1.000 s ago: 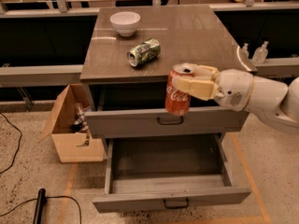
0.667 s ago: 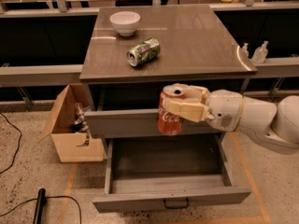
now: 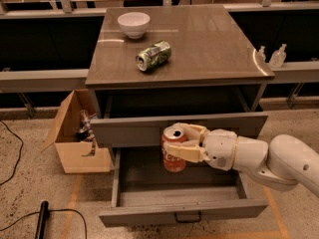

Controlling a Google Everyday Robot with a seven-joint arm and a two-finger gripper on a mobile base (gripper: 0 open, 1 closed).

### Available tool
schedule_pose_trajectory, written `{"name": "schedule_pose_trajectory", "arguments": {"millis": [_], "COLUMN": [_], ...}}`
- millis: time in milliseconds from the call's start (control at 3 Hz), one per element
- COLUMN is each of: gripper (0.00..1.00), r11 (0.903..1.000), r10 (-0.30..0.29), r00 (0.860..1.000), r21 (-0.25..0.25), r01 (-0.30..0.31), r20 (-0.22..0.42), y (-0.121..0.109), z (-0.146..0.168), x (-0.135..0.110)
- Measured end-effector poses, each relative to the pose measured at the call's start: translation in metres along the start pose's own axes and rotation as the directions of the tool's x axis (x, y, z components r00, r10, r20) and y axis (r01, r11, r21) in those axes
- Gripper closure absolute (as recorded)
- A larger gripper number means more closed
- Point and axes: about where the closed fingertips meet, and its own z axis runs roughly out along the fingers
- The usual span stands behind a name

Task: Place coke can into middle drawer

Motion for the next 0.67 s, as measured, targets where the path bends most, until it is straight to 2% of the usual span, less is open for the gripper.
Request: {"name": "schedule_pose_trajectory", "arguments": {"millis": [333,667], "gripper": [1.00,1.00], "r11": [1.0000,0.9993], "r10": [0.001,-0.006], "r00": [1.000,0.999], "r21": [0.000,0.037], "r01": [-0.001,0.008], "r20": [0.000,-0.047], "y": [0.000,-0.007], "z": [0.000,-0.003], "x": [0.000,0.037]}}
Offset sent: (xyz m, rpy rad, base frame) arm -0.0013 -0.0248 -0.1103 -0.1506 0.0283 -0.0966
